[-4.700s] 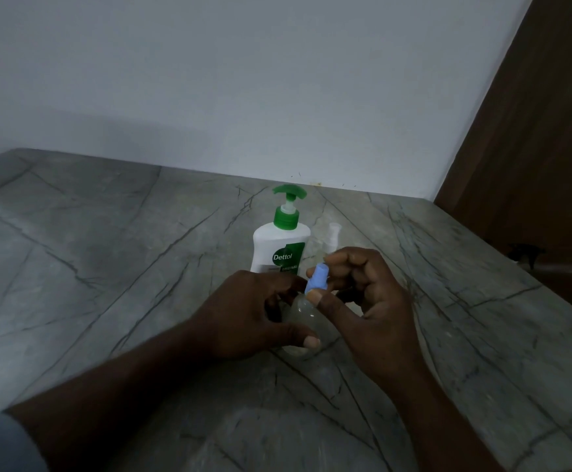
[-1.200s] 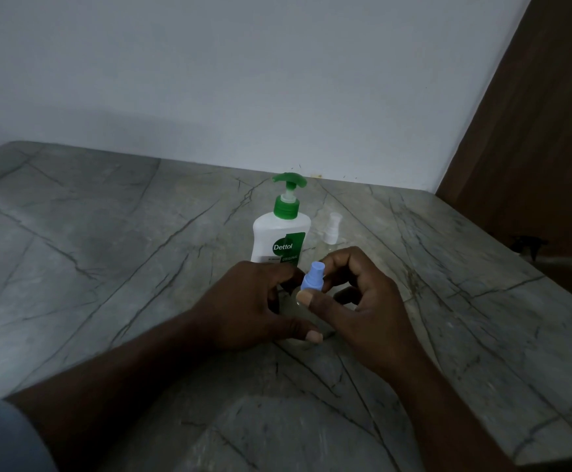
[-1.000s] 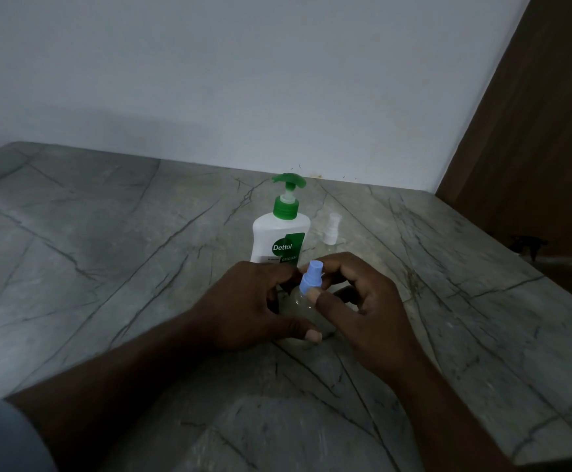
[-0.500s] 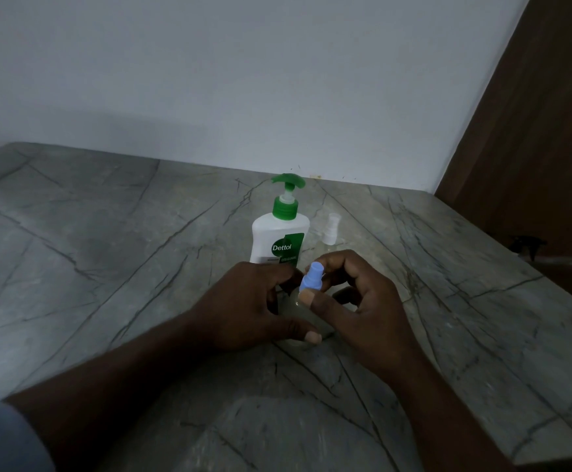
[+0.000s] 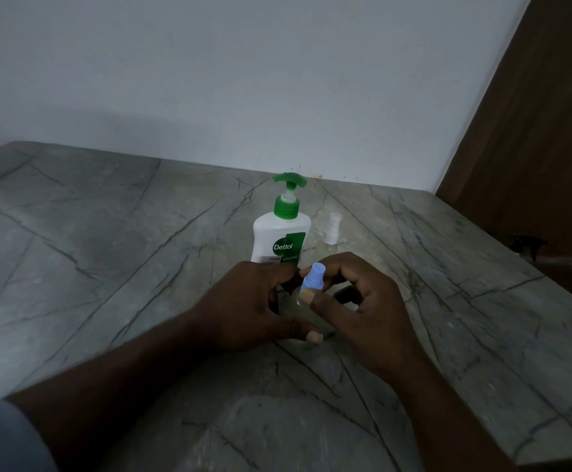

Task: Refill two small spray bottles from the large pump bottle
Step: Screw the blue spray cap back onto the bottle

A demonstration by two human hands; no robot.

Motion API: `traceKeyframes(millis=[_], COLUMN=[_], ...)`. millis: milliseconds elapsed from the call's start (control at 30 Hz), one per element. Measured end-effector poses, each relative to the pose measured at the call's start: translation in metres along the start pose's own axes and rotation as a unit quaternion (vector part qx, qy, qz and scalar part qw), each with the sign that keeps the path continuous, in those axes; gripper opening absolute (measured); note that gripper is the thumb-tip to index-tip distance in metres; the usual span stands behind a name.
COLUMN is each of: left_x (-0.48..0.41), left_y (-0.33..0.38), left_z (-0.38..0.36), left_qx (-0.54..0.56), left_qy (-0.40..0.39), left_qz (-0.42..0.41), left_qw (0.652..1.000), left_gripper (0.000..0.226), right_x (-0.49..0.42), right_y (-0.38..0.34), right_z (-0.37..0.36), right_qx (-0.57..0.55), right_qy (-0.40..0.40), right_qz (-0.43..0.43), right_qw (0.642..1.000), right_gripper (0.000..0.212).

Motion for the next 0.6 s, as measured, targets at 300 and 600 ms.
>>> traceKeyframes(millis=[300, 600], left_x=[-0.0003, -0.0003], left_y=[-0.0009, -0.0034], left_z=[0.0007, -0.0010], left_qx=[-0.002, -0.001], left_qy=[0.009, 0.013], left_qz=[-0.004, -0.009], left_qw=[1.000, 1.000], left_gripper=[0.066, 0.056], right_x=[0.0000, 0.0004], right_y=[-0.0016, 0.0023], right_z=[0.0002, -0.0016], right_qx=[-0.024, -0.010], right_qy=[-0.012, -0.009], right_qz=[-0.004, -0.031], right_qw=[1.000, 0.999], right_gripper=[0.031, 0.032])
Point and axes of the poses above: each hand's wrist, its own x-axis away from the middle knuckle, its own z-axis out of the back of the hand, y = z × x, the point moved 6 cm from there along -x, towards the middle knuckle, and after that the axes turned 7 degrees about -x, right-handed, at the moved point
